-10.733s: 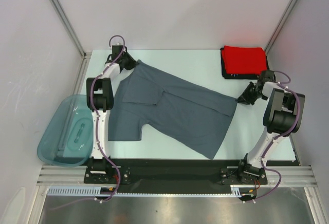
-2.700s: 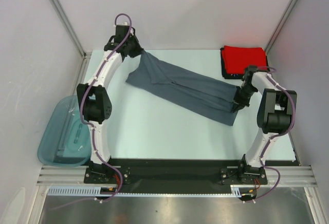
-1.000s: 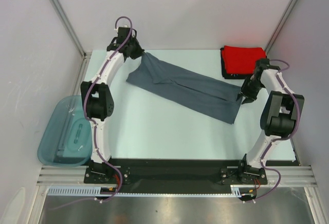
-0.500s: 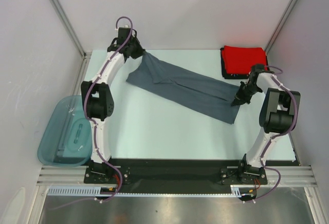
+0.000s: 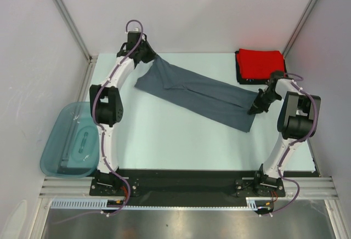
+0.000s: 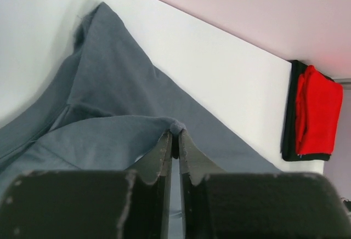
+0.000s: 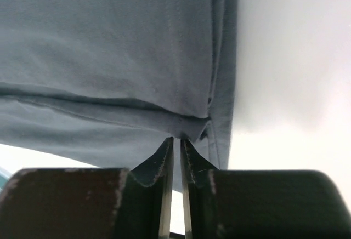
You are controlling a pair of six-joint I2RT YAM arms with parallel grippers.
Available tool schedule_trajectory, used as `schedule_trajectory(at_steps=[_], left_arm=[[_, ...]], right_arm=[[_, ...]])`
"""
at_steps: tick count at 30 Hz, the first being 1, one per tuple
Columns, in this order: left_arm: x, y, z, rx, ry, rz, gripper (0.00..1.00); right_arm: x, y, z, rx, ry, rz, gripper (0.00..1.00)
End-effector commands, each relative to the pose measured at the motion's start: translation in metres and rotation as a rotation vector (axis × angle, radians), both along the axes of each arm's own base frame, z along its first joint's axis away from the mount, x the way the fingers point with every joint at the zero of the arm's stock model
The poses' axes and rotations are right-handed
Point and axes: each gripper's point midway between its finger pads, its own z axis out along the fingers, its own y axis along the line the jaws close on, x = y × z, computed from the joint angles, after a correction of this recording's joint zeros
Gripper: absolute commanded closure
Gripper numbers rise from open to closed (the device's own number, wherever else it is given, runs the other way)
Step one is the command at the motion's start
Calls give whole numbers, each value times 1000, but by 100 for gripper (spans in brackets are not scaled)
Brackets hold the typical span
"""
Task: Fold and stack the t-shirts
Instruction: Fold the tshirt
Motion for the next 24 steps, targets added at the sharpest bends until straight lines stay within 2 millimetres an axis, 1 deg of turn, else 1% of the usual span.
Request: schedule_trajectory(at_steps=[1,2,3,4,5,6,7,8,9,10,11,12,13,14,15,16,17,18,19,20,21,22,23,24], left_arm=[[11,-7,10,-44,-64,-46,87],[11,-10,5,-41,-61,-71,74],[9,-14,5,-42,-60,-104,69],[11,-13,14,-27,-77,-108,64],[5,-9,18,23,-79,-126,54],[3,-5,25,55,-90,-129,50],[2,6,26,110,-92,-97,46],[-7,15,42,165,-104,-97,42],[-11,22,44,196,-99,-75,40],[-18,35,37,223,-68,-49,39],[-24,40,37,222,-59,-38,40],[-37,48,36,218,-40,-33,40],[-45,45,34,193,-30,-57,41],[-49,44,31,176,-31,-67,45],[-61,44,18,166,1,-82,48],[-66,42,13,153,11,-96,50],[-70,39,7,132,15,-115,54],[-78,42,-12,114,61,-119,55],[-78,41,-18,86,65,-124,57],[-82,36,-25,50,77,-157,57],[-83,40,-34,28,96,-159,58],[-81,38,-51,7,120,-172,59],[-79,34,-53,-20,111,-205,62],[-72,32,-54,-22,105,-212,62]], right_arm=[[8,5,40,9,-101,20,84],[7,9,45,23,-113,27,83],[7,11,50,29,-126,31,83],[6,14,54,35,-132,33,82],[6,18,61,37,-149,38,81],[6,24,65,46,-159,48,80],[6,30,66,54,-161,51,79],[7,37,71,70,-172,57,78],[9,48,72,80,-184,83,77],[12,55,74,87,-194,94,76],[14,64,73,107,-192,98,75],[20,80,73,118,-212,134,75],[25,90,74,133,-222,147,74],[34,103,82,161,-246,166,70],[40,127,75,188,-242,211,68],[45,142,75,214,-248,231,64],[56,158,84,266,-264,227,64],[70,173,82,304,-299,232,63],[73,196,85,350,-320,258,63],[77,211,89,406,-332,258,64],[90,228,97,451,-389,246,67],[94,239,89,474,-381,247,69],[91,260,90,507,-384,281,70],[99,272,94,541,-407,276,71]])
